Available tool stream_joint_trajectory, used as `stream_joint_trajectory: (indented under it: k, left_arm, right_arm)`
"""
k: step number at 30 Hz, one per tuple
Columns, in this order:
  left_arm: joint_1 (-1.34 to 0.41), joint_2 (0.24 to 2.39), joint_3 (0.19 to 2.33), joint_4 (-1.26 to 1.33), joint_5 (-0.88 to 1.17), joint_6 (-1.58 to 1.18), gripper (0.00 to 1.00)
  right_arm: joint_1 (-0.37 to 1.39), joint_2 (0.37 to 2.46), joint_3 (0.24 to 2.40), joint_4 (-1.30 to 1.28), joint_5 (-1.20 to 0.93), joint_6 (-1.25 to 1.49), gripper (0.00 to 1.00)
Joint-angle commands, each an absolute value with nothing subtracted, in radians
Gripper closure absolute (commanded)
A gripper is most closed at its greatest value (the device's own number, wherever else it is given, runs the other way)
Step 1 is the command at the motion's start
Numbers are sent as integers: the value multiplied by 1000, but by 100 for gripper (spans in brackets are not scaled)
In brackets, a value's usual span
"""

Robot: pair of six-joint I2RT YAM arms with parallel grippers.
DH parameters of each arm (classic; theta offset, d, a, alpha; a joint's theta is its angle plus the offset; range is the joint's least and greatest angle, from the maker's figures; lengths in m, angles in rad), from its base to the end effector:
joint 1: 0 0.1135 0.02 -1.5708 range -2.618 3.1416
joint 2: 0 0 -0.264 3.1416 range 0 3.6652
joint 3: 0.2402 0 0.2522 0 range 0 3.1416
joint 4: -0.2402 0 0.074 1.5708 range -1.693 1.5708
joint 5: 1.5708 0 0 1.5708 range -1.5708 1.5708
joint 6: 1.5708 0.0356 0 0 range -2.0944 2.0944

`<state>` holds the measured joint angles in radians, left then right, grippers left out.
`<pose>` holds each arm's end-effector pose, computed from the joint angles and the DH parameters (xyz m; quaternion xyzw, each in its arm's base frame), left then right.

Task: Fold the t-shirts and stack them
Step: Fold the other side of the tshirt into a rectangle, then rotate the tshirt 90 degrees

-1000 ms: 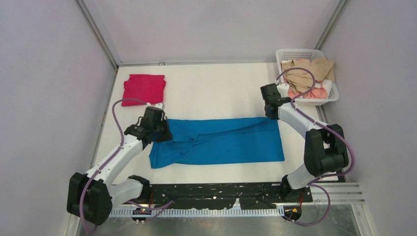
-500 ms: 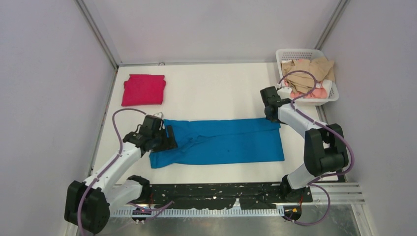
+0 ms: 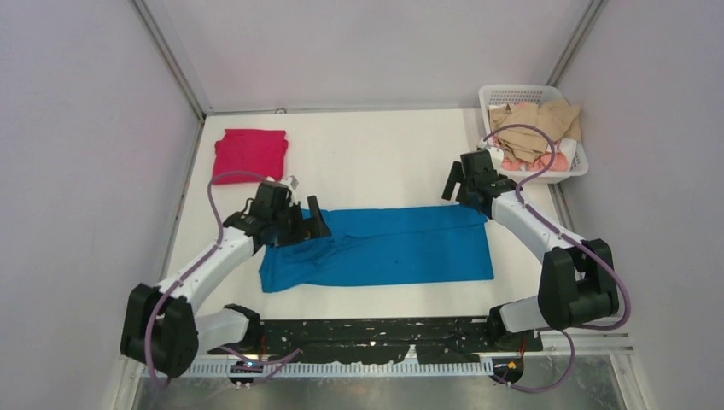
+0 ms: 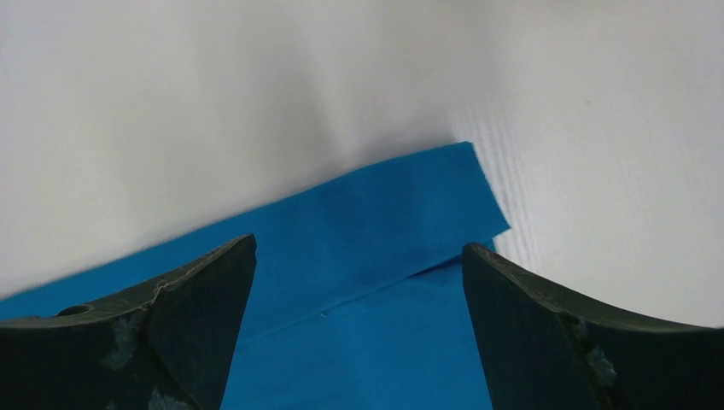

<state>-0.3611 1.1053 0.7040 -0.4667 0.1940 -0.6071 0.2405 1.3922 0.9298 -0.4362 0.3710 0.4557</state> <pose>0.2042 -0.0844 0.2258 -0.0816 0.9315 -0.2399 0.2609 0.2807 0.0555 0.2339 0.1601 0.9160 -0.0531 0.3641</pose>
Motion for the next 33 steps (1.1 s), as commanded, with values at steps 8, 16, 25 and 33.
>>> stream_joint_trajectory:
  k: [8,16,25,33]
  left_arm:
    - [-509,1264,685,-394,302,-631,1]
    - [-567,1008,520,-500,159,-659,1]
    - [-567,1037,673,-520,-11,-675,1]
    - [-566,1209,744,-487,9,-698,1]
  right_arm:
    - [245,1568,943,-264,135,461,5]
    - [246,1581,932,-234,141,455,5]
    - [247,1597,945,-189,88,454,5]
    - [248,1597,915,-162,65,451,5]
